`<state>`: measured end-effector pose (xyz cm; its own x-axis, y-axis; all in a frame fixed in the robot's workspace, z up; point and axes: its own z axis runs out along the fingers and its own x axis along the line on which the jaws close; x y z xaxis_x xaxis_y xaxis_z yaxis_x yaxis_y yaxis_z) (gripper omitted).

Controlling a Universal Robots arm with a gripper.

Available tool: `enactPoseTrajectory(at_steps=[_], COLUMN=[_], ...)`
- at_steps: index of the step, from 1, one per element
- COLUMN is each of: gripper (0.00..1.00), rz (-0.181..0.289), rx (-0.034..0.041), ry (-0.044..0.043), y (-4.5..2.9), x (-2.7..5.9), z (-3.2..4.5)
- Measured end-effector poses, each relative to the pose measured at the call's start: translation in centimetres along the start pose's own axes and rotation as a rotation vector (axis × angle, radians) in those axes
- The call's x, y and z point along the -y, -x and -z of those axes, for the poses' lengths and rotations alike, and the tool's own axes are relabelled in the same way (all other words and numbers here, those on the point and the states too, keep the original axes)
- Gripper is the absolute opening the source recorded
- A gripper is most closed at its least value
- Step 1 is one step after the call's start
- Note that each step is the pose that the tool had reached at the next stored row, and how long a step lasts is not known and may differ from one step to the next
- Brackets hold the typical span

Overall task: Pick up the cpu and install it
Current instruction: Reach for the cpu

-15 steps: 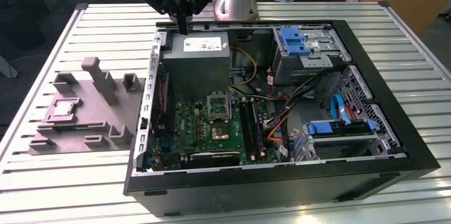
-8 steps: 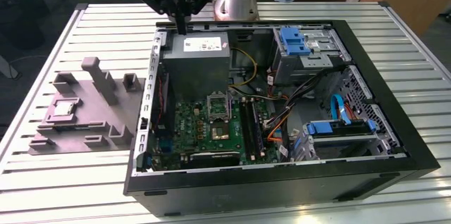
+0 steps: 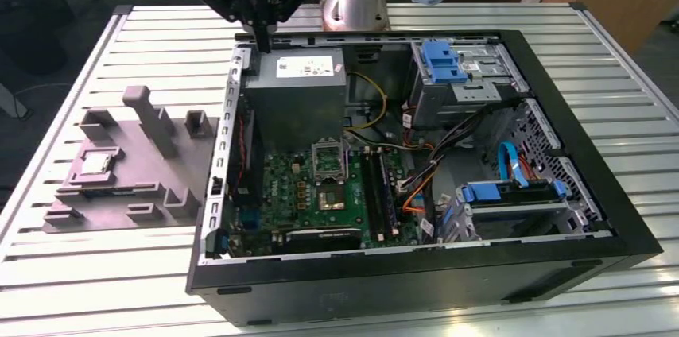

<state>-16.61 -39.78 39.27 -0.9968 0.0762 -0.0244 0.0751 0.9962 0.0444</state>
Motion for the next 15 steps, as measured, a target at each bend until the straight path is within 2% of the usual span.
enactPoseTrajectory(at_steps=[11,13,15], gripper=[0.11,0.11,0.11], rz=[0.0,0.0,0.0], rx=[0.0,0.0,0.0], ry=[0.0,0.0,0.0], y=[-0.38,-0.85,-0.88], x=[0.03,0.06,0.07], z=[0.01,0.02,0.02])
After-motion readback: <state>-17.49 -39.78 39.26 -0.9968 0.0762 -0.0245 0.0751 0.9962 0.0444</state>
